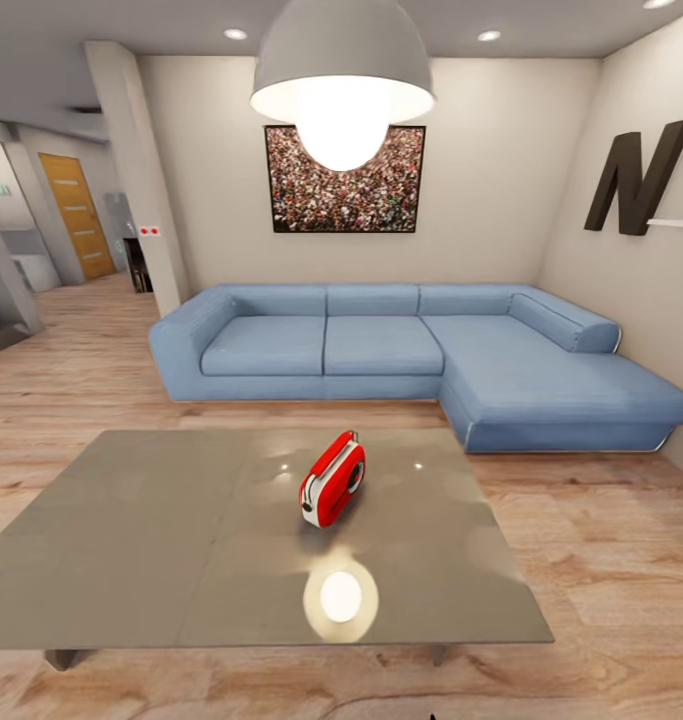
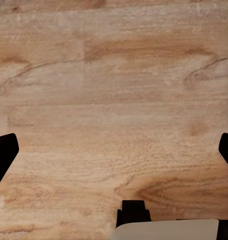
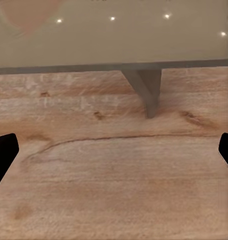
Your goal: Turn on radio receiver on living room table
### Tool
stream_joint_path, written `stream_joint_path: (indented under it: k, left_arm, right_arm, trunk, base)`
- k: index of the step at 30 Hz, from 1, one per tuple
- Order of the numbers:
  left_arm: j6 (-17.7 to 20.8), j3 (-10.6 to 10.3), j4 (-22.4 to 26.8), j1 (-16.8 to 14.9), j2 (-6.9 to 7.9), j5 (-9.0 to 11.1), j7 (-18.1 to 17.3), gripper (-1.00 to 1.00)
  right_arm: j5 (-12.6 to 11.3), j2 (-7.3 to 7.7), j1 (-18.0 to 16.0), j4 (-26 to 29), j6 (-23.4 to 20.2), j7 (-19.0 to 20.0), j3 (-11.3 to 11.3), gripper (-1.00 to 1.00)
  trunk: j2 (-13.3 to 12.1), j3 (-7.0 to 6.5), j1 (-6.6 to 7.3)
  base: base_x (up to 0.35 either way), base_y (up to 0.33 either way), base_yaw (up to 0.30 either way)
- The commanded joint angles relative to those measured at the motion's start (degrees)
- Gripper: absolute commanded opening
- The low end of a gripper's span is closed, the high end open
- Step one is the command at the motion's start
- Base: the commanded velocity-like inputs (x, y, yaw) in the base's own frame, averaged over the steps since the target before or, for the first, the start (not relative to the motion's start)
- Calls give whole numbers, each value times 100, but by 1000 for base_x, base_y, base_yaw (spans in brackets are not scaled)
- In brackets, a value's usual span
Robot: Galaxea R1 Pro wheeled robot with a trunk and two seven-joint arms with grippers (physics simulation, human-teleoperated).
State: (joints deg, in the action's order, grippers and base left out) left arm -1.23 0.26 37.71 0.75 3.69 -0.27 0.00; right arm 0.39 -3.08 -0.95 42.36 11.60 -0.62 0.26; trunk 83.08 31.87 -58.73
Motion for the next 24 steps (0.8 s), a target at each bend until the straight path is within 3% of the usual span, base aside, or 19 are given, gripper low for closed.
stream_joint_path:
  k: [1,24]
  left_arm:
    - [0,0,0,0,0,0,0,100]
    - [0,0,0,3,1,0,0,100]
  right_arm:
    - [0,0,0,0,0,0,0,100]
    - [1,0,0,0,0,-2,0,100]
  trunk:
    - [0,0,0]
    - [0,0,0]
  base:
    - [76,-137,0]
    - [76,-12,0]
